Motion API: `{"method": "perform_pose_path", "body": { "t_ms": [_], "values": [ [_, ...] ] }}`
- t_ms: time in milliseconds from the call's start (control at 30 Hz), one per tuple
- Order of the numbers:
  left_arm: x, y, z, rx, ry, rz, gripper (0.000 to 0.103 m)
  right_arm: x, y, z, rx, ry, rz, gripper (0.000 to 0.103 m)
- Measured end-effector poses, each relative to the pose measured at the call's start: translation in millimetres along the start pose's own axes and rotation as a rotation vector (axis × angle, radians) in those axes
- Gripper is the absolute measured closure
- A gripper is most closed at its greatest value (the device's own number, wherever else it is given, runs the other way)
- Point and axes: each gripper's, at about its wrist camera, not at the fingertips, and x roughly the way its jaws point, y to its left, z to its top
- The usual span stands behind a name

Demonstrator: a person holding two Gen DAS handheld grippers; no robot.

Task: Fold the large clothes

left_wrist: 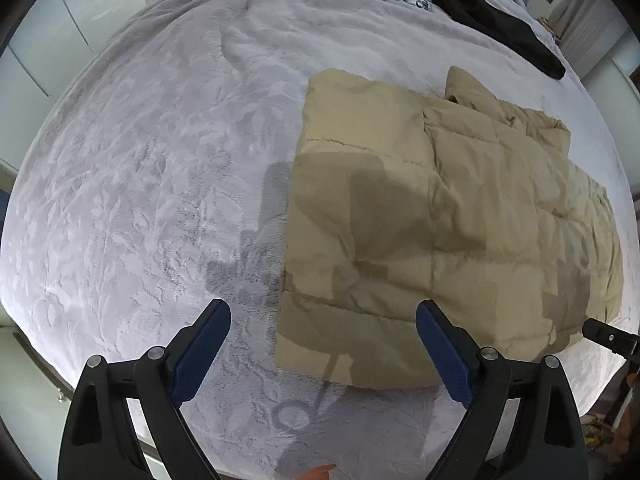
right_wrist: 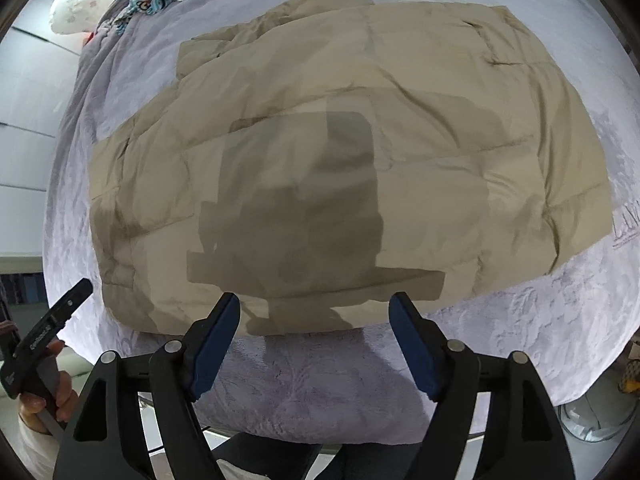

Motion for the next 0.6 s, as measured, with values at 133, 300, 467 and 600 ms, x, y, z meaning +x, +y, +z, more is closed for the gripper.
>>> {"method": "perform_pose_path", "body": {
  "t_ms": [133, 300, 467, 600],
  "values": [
    [6, -4, 1, 0.013, 0.014, 0.000, 0.008, 4, 2, -1, -0.009, 0.011, 0.017, 0.021],
    [12, -5, 2, 0.025, 0.026, 0.001, 0.008, 5, 8, -2, -0.025, -0.003, 0.044, 0.000],
    [16, -4, 4, 0.039, 0.027, 0.014, 0.009, 6, 19, 0, -0.059, -0.029, 0.044, 0.000],
    [19, 8, 10, 0.022, 0.010, 0.012, 0.009, 14, 24, 3, -0.072, 0.030, 0.027, 0.000]
  ]
}}
